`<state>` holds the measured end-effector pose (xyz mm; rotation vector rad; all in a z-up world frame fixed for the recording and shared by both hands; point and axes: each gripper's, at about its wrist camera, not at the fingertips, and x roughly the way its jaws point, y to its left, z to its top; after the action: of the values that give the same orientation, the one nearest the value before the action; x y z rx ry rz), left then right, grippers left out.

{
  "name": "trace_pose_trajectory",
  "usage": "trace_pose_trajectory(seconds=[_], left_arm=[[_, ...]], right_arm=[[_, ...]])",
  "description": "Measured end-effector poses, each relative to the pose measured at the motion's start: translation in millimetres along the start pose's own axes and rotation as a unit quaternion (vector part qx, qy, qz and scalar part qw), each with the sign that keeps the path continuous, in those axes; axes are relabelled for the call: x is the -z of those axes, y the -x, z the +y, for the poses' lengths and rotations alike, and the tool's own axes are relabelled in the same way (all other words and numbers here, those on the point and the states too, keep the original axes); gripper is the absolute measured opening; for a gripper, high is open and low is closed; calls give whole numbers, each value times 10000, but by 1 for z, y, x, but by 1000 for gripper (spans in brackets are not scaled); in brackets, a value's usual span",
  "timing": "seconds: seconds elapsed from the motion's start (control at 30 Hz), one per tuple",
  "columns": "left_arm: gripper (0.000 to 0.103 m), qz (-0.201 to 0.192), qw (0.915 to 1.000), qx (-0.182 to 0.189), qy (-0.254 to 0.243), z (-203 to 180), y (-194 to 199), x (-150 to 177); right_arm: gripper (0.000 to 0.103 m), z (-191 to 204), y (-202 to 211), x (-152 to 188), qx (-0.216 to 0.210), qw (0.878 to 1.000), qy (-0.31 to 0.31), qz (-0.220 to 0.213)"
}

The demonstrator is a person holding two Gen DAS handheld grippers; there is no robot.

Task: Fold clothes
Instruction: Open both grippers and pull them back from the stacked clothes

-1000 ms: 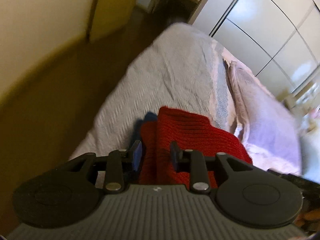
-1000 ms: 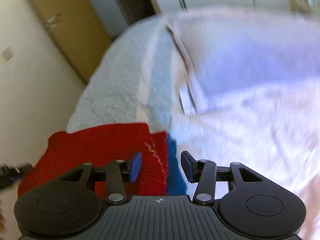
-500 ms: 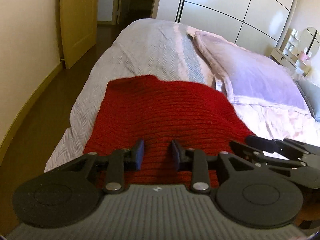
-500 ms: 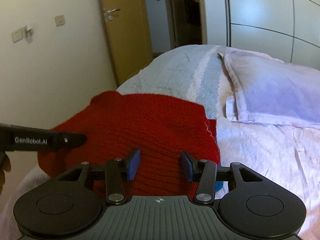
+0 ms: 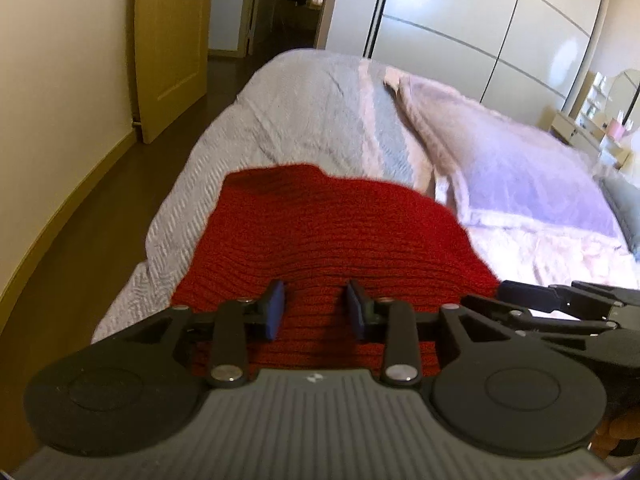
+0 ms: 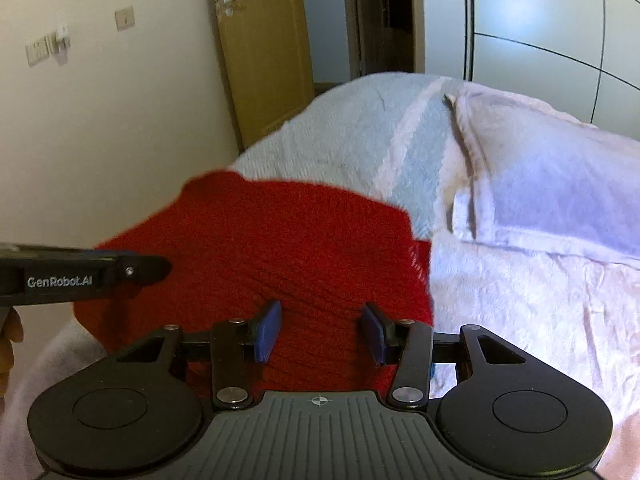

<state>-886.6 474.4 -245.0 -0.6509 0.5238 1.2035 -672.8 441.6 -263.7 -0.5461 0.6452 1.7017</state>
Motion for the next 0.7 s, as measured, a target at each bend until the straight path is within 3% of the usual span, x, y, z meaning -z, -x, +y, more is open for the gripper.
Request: trace_pose_trajectory(seconds=[0.2, 0.3, 0.4, 0.57, 0.7], left_arm=[[23, 147, 9996, -197, 142, 9, 22, 7], [23, 400, 9982, -346, 283, 15, 15, 11], [22, 447, 9975, -420, 359, 12, 24, 8], [22, 848, 9908, -907, 540, -3, 46, 2], [34, 1133, 9844, -1226, 552, -20, 68, -5]], right_arm=[[47, 8, 38, 8, -185, 9998, -76, -48], [47, 14, 24, 15, -191, 9989, -25, 434], [47, 16, 27, 13, -216, 9984, -51, 525], [47, 16, 40, 3, 3, 9935, -155, 1129], [47, 11, 52, -4, 116, 9864, -327, 1606]])
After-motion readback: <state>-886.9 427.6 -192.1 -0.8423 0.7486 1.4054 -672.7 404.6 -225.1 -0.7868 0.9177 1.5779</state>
